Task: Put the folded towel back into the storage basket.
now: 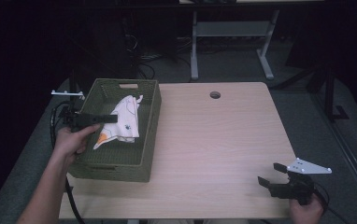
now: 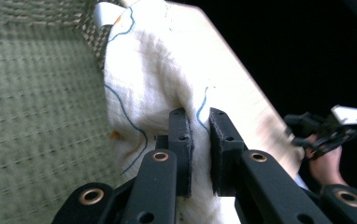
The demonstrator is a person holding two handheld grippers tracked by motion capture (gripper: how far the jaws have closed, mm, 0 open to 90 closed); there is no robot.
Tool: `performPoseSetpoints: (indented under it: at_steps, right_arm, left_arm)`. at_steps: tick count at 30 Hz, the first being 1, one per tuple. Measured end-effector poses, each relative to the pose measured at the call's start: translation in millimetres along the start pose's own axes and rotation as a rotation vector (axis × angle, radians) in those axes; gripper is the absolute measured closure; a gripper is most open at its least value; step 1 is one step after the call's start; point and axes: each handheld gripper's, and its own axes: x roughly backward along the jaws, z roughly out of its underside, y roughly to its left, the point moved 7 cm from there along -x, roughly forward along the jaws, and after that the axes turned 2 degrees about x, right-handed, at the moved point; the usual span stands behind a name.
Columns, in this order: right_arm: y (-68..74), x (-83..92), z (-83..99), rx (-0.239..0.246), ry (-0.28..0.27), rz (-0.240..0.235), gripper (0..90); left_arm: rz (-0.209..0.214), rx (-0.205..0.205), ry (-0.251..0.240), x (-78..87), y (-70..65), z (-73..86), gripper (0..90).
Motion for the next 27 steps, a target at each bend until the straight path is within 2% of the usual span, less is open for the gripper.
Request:
performPoseSetpoints:
  at_steps: [4,6,7,8,11,13,14,15,17,22,23,26,27]
  right_arm:
    - [-1.4,0.8,-0.1,-0.011,-0.004,0.008,13.8]
    - [-1.8,0.2,0.1,-0.013,-0.002,0.011,13.8]
    - [-2.0,-0.1,0.1,-0.013,-0.001,0.011,13.8]
    - [-2.0,-0.1,0.1,-0.013,-0.001,0.011,13.8]
    - [-3.0,-0.3,0.4,-0.016,0.004,0.006,13.8]
    - [-4.3,0.3,1.4,-0.021,0.005,0.008,13.8]
    - [-4.3,0.3,1.4,-0.021,0.005,0.008,13.8]
    - [-4.6,0.6,1.7,-0.024,0.005,0.007,13.8]
    - [-4.7,0.8,1.9,-0.032,0.007,0.004,13.8]
    - [-3.5,-0.5,1.6,-0.022,0.011,-0.001,13.8]
    - [-3.0,-1.0,1.7,-0.023,0.014,-0.003,13.8]
    - [-1.8,-2.1,1.5,-0.02,0.019,-0.012,13.9]
    - [-1.3,-2.1,1.4,-0.018,0.018,-0.013,13.8]
  left_arm:
    - [-0.006,-0.019,0.033,-4.8,9.3,1.6,81.5]
    - [-0.026,-0.04,0.064,-8.9,16.6,3.2,81.3]
    - [-0.047,-0.05,0.104,-13.6,24.6,5.5,81.3]
    - [-0.047,-0.05,0.104,-13.6,24.6,5.5,81.3]
    - [-0.061,-0.062,0.147,-20.1,35.8,7.2,81.6]
    - [-0.085,-0.094,0.163,-23.3,46.5,4.2,81.4]
    - [-0.085,-0.094,0.163,-23.3,46.5,4.2,79.3]
    - [-0.136,-0.121,0.178,-23.8,52.8,3.0,79.3]
    - [-0.185,-0.106,0.192,-24.0,61.5,0.4,61.2]
    - [-0.198,-0.1,0.203,-26.0,62.9,1.2,61.4]
    - [-0.209,-0.102,0.236,-29.6,62.8,5.0,62.8]
    - [-0.224,-0.098,0.26,-33.6,63.3,8.5,65.0]
    - [-0.227,-0.097,0.305,-39.8,64.2,15.0,65.3]
